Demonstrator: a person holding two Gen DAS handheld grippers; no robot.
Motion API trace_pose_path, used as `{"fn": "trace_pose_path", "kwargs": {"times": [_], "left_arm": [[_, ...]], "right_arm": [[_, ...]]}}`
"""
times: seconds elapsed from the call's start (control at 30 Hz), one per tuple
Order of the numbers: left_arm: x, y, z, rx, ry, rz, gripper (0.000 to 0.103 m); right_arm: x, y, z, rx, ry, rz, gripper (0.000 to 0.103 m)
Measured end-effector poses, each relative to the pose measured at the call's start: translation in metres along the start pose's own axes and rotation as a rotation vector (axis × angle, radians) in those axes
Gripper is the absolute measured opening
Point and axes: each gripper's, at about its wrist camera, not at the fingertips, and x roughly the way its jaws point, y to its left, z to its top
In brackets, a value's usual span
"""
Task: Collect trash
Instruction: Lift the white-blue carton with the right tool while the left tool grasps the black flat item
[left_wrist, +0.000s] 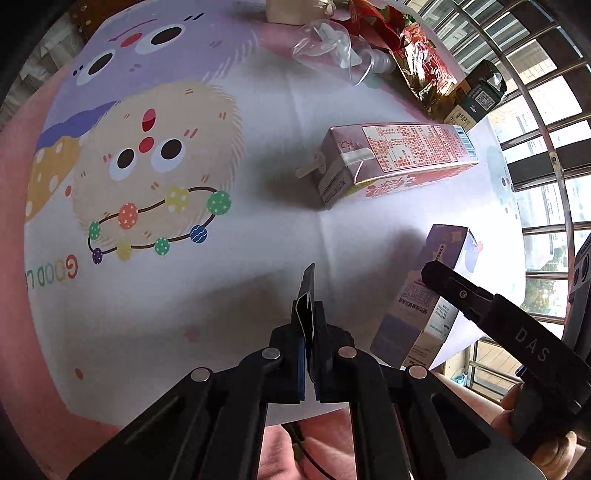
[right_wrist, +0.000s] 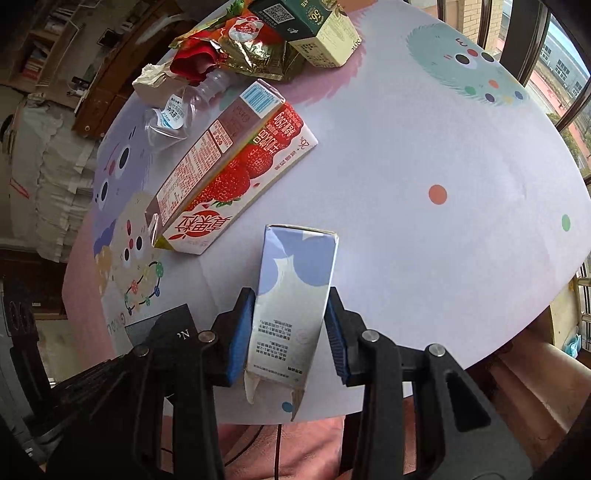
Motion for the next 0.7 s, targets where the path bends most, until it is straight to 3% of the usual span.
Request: {"fn": "trace_pose_path", "kwargs": {"times": [0.37, 0.7], "left_arm": [[-0.049, -0.047, -0.108, -0.101, -0.234, 0.085, 0.003], [-0.06, -0.096, -0.193, -0.045, -0.342, 0.16, 0.003]], "right_arm": [[-0.088, -0.011, -0.065, -0.383, -0.09, 0.007, 0.034], [-0.125, -0.05, -0.141, -0.507, -0.105, 0.006, 0.034]]}}
